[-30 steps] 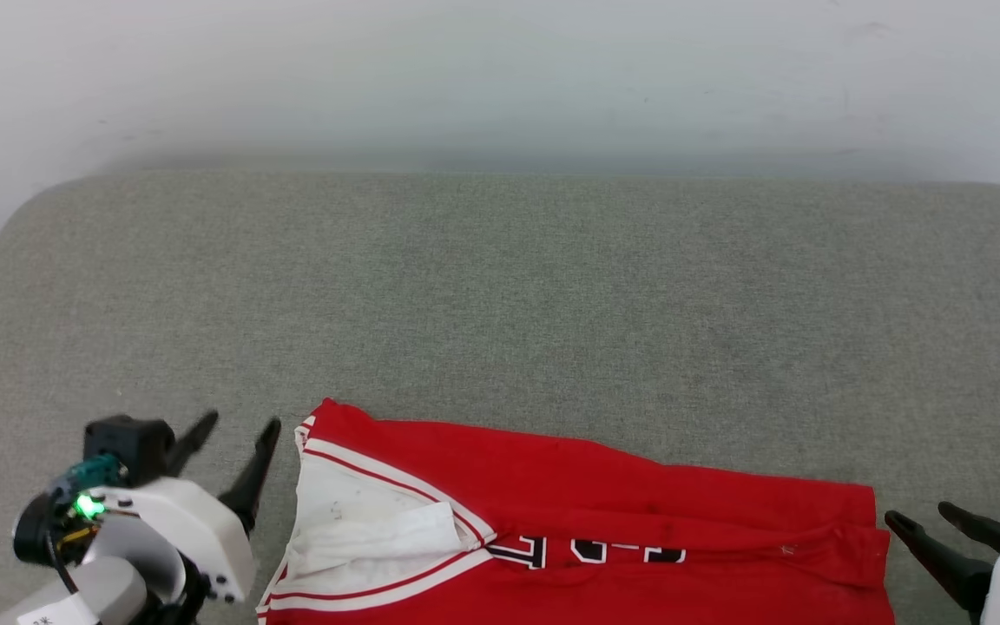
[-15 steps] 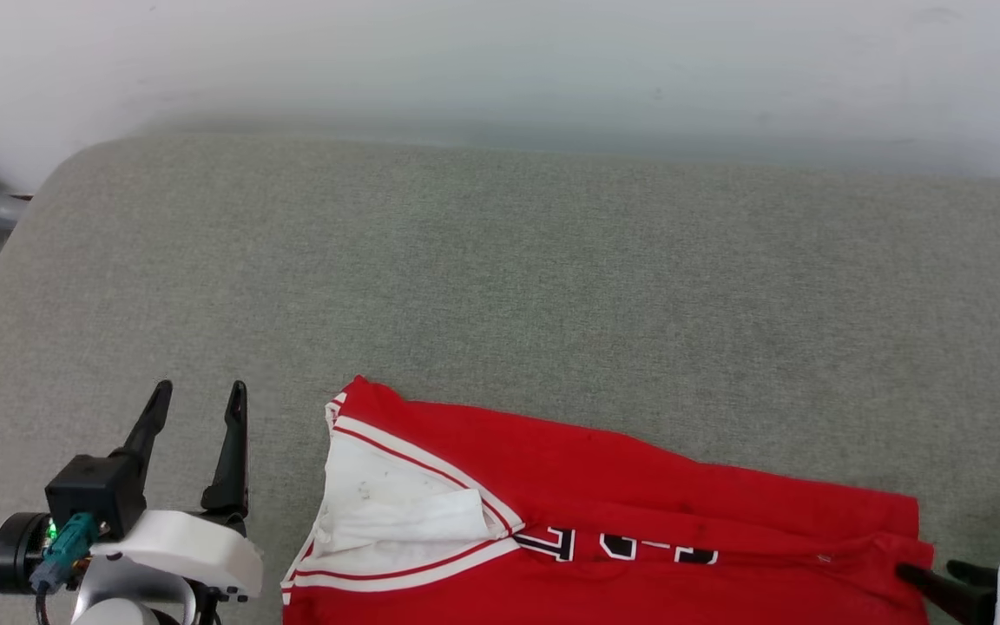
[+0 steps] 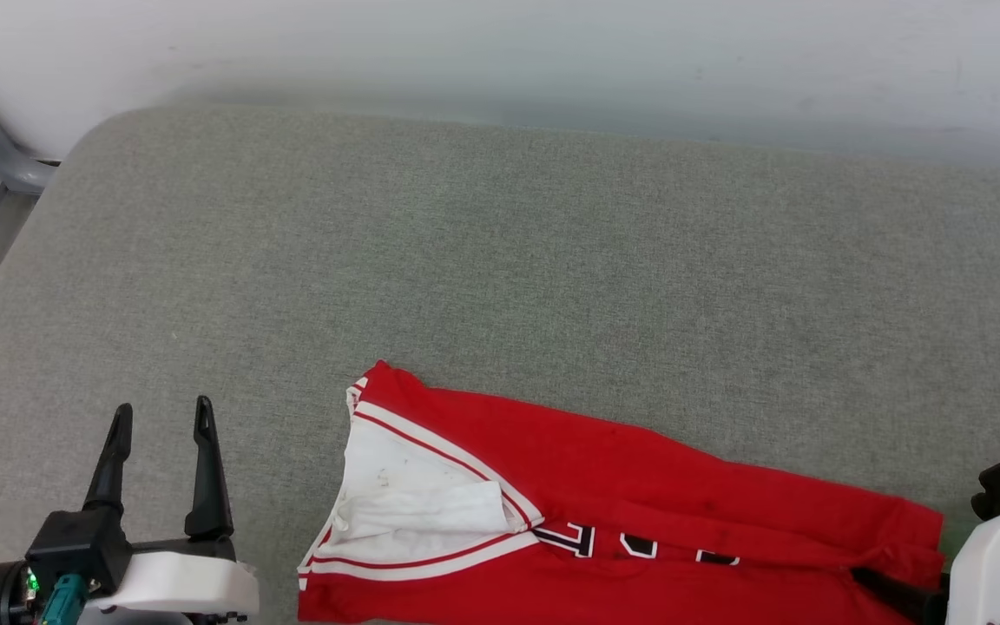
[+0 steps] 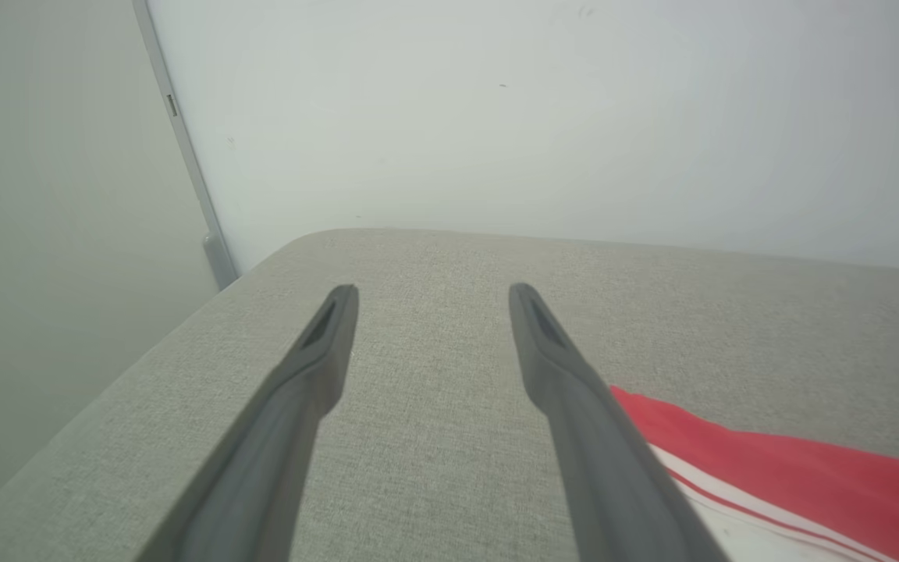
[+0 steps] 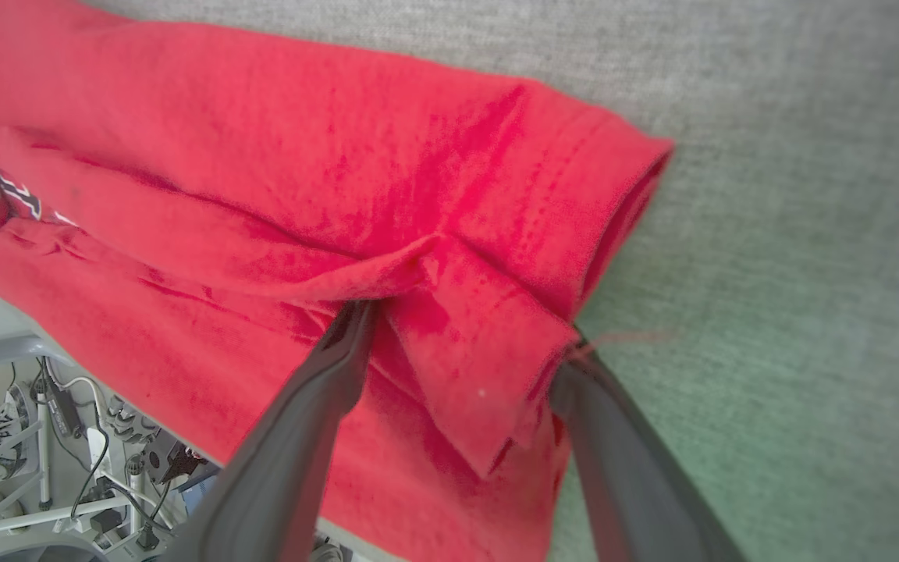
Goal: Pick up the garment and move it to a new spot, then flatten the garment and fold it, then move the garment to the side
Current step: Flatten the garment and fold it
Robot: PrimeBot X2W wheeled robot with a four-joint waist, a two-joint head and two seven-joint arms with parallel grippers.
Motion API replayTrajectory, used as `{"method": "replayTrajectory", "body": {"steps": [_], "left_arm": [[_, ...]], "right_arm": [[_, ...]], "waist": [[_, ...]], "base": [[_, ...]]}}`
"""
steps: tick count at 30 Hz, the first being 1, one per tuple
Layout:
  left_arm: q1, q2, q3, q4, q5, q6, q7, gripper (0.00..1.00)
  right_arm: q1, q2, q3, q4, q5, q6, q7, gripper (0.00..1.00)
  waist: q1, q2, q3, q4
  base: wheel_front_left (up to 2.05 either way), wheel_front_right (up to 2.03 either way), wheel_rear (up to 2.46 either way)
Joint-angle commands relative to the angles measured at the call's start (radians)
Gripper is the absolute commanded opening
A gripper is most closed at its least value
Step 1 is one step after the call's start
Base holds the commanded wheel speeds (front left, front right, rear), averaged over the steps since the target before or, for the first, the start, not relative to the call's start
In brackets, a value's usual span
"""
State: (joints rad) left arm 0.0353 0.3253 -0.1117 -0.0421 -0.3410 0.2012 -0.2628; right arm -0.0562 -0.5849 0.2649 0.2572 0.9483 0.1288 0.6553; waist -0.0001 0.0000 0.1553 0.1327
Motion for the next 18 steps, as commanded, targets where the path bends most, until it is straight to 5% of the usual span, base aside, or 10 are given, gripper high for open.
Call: {"method": "replayTrajectory", "body": {"steps": [1, 4, 5, 6, 7, 18], "left_arm": [[0.015, -0.025, 0.024, -0.01, 0.03, -0.009, -0.002, 1.0], [0.028, -0.071, 0.069, -0.008, 0.096, -0.042, -0.002, 1.0], [0.037, -0.087, 0.08, -0.007, 0.111, -0.054, -0.002, 1.0], [0.047, -0.104, 0.093, -0.003, 0.125, -0.065, -0.002, 1.0], [0.048, -0.114, 0.105, -0.001, 0.144, -0.075, -0.002, 1.0], [0.063, -0.203, 0.187, 0.022, 0.258, -0.167, -0.002, 1.0]], "right_arm": [[0.018, 0.055, 0.064, 0.024, 0.013, 0.003, 0.001, 1.0], [0.006, 0.053, 0.113, 0.046, 0.027, 0.004, -0.016, 1.0], [0.004, 0.05, 0.124, 0.051, 0.032, 0.004, -0.026, 0.46], [-0.002, 0.046, 0.136, 0.058, 0.036, 0.004, -0.035, 0.06], [-0.009, 0.042, 0.146, 0.061, 0.041, 0.004, -0.046, 0.0], [-0.055, -0.068, 0.181, 0.0, 0.121, 0.003, -0.174, 0.0]], "waist": [[0.0001, 0.0, 0.001, 0.002], [0.0001, 0.0, 0.001, 0.003], [0.0001, 0.0, 0.001, 0.003], [0.0001, 0.0, 0.0, 0.003], [0.0001, 0.0, -0.001, 0.002], [0.0001, 0.0, -0.031, -0.017]], "base": [[0.0, 0.0, 0.0], [0.0, 0.0, 0.0], [0.0, 0.0, 0.0], [0.0, 0.0, 0.0], [0.0, 0.0, 0.0], [0.0, 0.0, 0.0]]}}
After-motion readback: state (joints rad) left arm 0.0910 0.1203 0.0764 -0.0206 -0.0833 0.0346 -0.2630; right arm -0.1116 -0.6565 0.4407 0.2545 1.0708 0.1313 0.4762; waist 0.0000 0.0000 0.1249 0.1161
